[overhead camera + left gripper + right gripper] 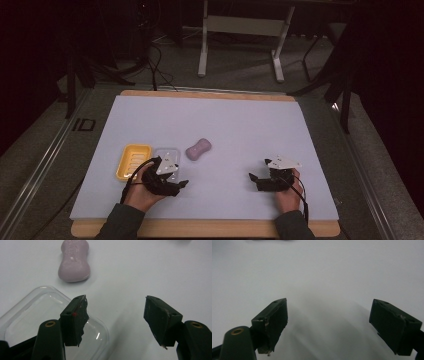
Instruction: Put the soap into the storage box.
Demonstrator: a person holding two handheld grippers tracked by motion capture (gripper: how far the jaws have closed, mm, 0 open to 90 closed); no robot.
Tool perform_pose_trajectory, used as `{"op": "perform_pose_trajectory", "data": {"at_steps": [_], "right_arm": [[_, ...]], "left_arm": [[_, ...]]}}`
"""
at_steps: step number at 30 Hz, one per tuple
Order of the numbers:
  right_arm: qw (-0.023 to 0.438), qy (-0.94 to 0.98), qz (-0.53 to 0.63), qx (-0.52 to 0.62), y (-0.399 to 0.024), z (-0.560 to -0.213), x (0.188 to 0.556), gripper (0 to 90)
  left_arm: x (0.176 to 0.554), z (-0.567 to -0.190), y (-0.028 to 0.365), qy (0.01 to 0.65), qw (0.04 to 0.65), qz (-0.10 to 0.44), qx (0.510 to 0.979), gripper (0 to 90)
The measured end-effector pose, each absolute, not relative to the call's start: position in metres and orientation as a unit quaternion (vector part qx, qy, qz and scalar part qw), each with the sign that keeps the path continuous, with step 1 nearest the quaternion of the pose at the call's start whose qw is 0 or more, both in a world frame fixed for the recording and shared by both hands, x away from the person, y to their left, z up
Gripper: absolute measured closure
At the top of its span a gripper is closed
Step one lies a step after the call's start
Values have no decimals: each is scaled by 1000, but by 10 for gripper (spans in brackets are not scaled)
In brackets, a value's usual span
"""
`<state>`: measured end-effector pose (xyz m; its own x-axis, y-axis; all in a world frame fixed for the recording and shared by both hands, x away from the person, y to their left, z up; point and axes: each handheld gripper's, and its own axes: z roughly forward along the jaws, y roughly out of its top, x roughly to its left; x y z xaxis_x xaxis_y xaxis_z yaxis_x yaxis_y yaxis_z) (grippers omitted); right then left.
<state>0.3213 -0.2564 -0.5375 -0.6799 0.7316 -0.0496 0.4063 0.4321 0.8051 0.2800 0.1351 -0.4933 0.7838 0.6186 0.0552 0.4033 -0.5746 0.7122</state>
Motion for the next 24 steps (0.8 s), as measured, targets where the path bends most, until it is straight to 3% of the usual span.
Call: {"op": "perform_pose_trajectory", "data": {"at_steps": [24], "right_arm": [[202, 820, 414, 340, -258, -537, 320, 149]], "left_arm": [[316, -482, 132, 287, 335, 161, 883, 344]]}}
